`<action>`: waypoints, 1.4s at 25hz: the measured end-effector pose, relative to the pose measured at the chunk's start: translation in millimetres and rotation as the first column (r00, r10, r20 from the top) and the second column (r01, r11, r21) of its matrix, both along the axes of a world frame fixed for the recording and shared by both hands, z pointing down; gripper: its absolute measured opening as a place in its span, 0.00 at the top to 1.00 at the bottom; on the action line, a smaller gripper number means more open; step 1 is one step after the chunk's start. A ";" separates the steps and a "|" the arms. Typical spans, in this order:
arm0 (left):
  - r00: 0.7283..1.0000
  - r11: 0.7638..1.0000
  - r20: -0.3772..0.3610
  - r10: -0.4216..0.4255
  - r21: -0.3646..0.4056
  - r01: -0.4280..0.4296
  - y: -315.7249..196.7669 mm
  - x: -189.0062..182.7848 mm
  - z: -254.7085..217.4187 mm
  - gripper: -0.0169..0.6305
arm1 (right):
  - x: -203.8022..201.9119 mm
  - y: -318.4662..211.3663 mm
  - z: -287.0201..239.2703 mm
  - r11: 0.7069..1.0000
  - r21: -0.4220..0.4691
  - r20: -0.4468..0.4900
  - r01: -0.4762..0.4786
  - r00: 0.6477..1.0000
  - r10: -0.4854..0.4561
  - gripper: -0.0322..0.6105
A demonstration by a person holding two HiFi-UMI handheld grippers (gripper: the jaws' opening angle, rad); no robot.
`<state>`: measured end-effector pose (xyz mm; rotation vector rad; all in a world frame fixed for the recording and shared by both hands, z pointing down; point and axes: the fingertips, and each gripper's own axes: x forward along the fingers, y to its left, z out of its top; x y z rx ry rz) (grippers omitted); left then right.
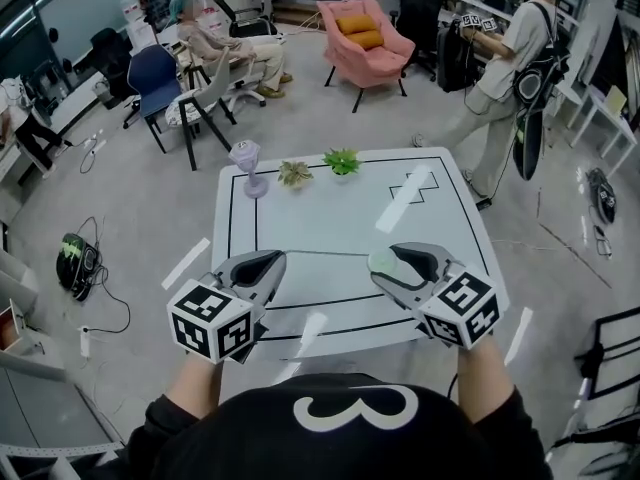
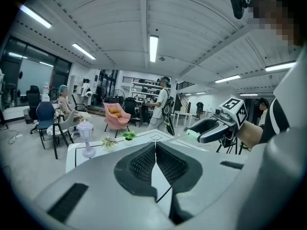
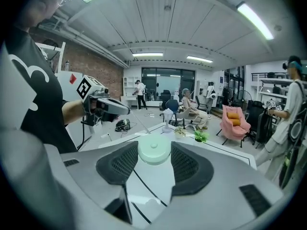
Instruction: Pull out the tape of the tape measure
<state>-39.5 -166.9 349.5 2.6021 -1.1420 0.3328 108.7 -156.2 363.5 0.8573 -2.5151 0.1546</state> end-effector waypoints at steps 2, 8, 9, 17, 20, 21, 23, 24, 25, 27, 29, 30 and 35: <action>1.000 1.000 0.004 -0.016 0.000 0.016 -2.2 -4.7 -0.8 0.96 | 3.0 -2.4 -0.7 1.000 0.004 -0.007 -0.008 1.000 0.008 0.61; 0.997 0.997 0.025 -0.075 0.011 0.075 -6.0 -24.5 0.8 0.96 | 12.8 -6.7 1.9 0.999 0.009 -0.028 -0.031 0.999 0.031 0.61; 0.996 0.996 0.026 -0.085 0.011 0.085 -7.6 -28.7 0.3 0.96 | 14.3 -7.5 1.5 0.999 0.010 -0.029 -0.035 0.999 0.035 0.61; 0.987 0.987 0.025 -0.157 0.016 0.157 -16.9 -54.8 -2.3 0.96 | 28.0 -15.3 3.2 0.998 0.004 -0.033 -0.065 0.997 0.065 0.61; 0.983 0.983 0.026 -0.184 0.015 0.184 -21.6 -65.5 -2.2 0.96 | 33.2 -19.8 3.4 0.997 0.002 -0.032 -0.079 0.996 0.079 0.61; 0.981 0.981 0.027 -0.193 0.014 0.192 -23.1 -69.0 -2.0 0.96 | 34.7 -21.2 3.6 0.997 0.001 -0.032 -0.083 0.996 0.083 0.61; 0.978 0.978 0.028 -0.207 0.013 0.206 -26.0 -75.2 -1.8 0.96 | 37.7 -24.0 3.8 0.996 -0.001 -0.031 -0.091 0.995 0.091 0.61; 0.977 0.977 0.030 -0.213 0.014 0.212 -27.7 -77.7 -1.8 0.96 | 39.3 -25.7 4.1 0.995 -0.002 -0.030 -0.095 0.995 0.095 0.61; 0.975 0.976 0.032 -0.219 0.015 0.218 -29.5 -79.9 -1.7 0.96 | 41.0 -27.5 4.6 0.995 -0.002 -0.030 -0.099 0.995 0.099 0.61; 0.973 0.973 0.033 -0.230 0.016 0.229 -32.9 -83.2 -1.1 0.96 | 44.1 -31.0 6.2 0.994 -0.005 -0.029 -0.107 0.994 0.107 0.61; 0.971 0.971 0.033 -0.237 0.012 0.237 -35.5 -85.2 0.6 0.96 | 45.7 -34.2 8.2 0.994 -0.008 -0.028 -0.112 0.993 0.112 0.61; 0.970 0.971 0.032 -0.239 0.010 0.239 -36.5 -85.6 1.7 0.96 | 45.8 -35.7 9.3 0.994 -0.009 -0.028 -0.113 0.993 0.112 0.61; 0.972 0.973 0.025 -0.232 -0.001 0.232 -38.4 -80.0 4.4 0.96 | 41.5 -38.6 12.7 0.995 -0.017 -0.029 -0.098 0.995 0.098 0.61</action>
